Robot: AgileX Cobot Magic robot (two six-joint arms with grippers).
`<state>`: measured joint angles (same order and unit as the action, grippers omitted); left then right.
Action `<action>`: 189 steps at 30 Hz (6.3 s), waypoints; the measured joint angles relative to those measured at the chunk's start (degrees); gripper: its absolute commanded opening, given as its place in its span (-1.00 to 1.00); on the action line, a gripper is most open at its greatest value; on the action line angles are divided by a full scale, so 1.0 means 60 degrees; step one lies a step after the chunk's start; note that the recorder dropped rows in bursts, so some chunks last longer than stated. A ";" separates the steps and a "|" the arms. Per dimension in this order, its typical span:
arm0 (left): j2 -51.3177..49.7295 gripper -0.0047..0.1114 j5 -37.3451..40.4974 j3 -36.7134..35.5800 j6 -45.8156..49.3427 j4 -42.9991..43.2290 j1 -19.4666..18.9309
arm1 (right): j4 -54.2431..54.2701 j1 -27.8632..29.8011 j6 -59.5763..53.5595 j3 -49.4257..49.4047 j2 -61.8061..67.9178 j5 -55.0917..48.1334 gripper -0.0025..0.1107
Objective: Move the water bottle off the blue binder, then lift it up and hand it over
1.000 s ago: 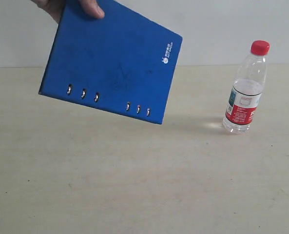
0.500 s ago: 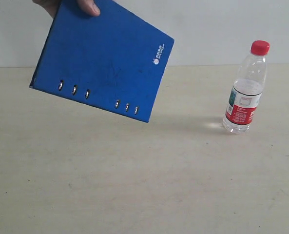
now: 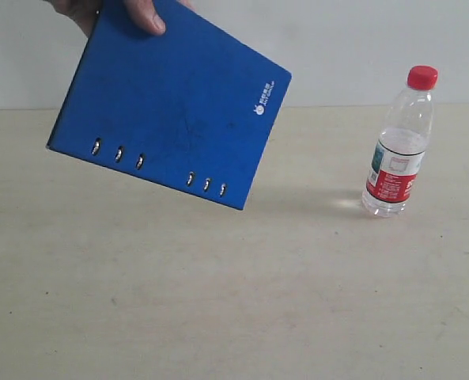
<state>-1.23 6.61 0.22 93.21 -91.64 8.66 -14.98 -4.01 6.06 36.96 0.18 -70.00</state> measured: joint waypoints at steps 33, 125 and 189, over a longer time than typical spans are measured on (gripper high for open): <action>-0.0102 -0.83 -0.0720 0.0041 -1.1503 0.8789 -0.0811 | -0.0017 0.0000 0.0000 0.0000 0.0000 -0.0024 -0.96; 0.0170 -0.83 0.2331 -0.0001 -1.5856 1.5640 -0.1826 | -0.4404 0.0000 -0.0385 0.0000 0.0000 0.1948 -0.96; 0.0170 -0.83 0.2331 -0.0001 -1.5856 1.5640 -0.1826 | 0.2808 0.2493 -0.0247 -0.6164 -0.0006 0.8568 -0.96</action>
<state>-0.21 20.59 0.22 -1.93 2.20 -2.30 1.87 10.95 4.58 -0.03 0.14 -18.59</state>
